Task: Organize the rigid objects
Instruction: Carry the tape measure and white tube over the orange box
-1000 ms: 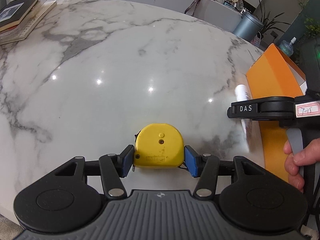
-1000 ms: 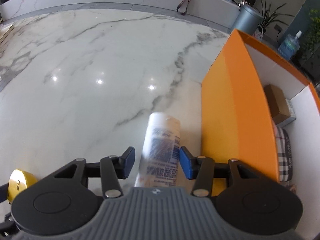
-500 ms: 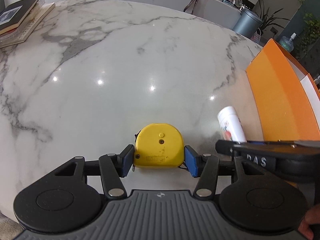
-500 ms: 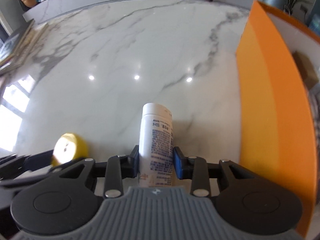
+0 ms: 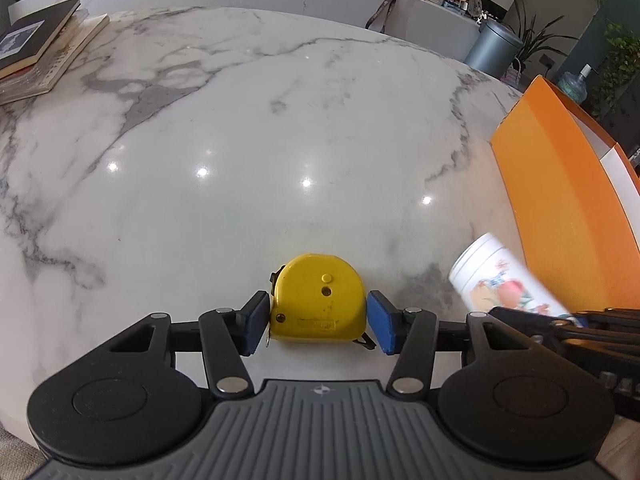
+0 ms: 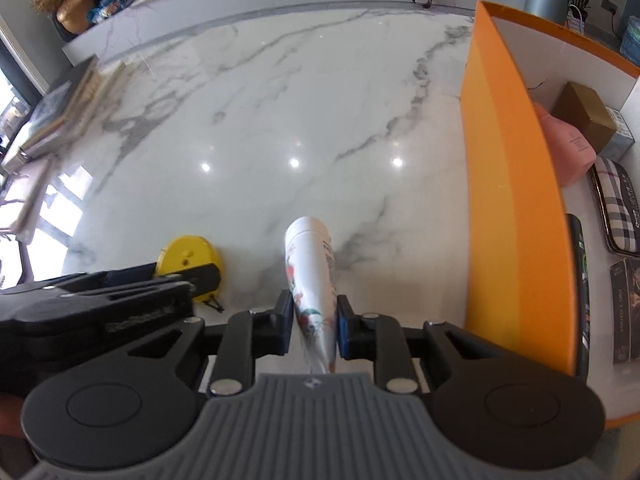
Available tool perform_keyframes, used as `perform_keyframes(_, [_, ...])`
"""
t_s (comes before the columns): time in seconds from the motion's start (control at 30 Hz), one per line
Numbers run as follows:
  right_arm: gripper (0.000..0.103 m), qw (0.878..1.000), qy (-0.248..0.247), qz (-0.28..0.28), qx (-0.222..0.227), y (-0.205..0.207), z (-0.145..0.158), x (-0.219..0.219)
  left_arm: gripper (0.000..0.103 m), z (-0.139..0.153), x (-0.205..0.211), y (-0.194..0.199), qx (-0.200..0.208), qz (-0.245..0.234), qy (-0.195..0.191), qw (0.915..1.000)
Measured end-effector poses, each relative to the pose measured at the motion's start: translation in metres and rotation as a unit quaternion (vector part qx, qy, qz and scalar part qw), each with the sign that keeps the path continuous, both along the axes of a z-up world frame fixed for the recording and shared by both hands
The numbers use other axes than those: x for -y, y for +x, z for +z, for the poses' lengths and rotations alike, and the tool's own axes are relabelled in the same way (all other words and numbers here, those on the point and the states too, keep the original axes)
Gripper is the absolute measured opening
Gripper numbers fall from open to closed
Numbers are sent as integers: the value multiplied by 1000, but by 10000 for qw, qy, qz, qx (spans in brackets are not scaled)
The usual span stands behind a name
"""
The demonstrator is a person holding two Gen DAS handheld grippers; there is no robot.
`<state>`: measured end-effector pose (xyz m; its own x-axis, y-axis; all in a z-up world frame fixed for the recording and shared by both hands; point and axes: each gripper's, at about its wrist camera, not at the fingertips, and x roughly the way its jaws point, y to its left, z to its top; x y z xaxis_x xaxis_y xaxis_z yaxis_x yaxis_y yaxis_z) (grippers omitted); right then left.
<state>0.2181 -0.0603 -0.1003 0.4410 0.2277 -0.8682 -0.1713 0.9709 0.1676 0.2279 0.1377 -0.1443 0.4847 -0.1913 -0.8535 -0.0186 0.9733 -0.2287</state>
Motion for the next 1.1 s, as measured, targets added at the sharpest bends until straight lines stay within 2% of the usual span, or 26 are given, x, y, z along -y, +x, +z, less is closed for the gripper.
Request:
perform_keyframes(0.17, [21, 9987, 385, 40, 328, -16, 31, 17, 60, 16, -1, -6, 172, 21, -129, 9998])
perform_keyframes(0.33, [21, 9929, 961, -145, 685, -32, 66, 51, 60, 43, 5, -14, 273, 117, -484, 9984])
perform_keyframes(0.43, [21, 9881, 1058, -433, 1033, -36, 87, 79, 60, 62, 20, -14, 376, 58, -734, 9966])
perform_keyframes(0.53, [21, 9838, 885, -913, 1263, -34, 97, 117, 60, 88, 47, -12, 616, -232, -889, 9939])
perform_keyframes(0.6, [21, 9820, 650, -1228, 1283, -33, 95, 144, 60, 105, 69, -9, 778, -492, -964, 9911])
perform_keyframes(0.67, [21, 9818, 486, -1468, 1106, -27, 85, 167, 60, 119, 94, -4, 881, -781, -994, 9881])
perform_keyframes(0.8, [21, 9840, 179, -1616, 722, -15, 54, 193, 60, 137, 145, 9, 879, -1315, -1037, 9820])
perform_keyframes(0.97, [21, 9865, -32, -1608, 319, 6, 24, 202, 60, 138, 197, 27, 827, -1716, -900, 9776])
perform_keyframes(1.1, [21, 9867, -88, -1605, 222, 22, 11, 204, 60, 129, 225, 42, 686, -1895, -790, 9763])
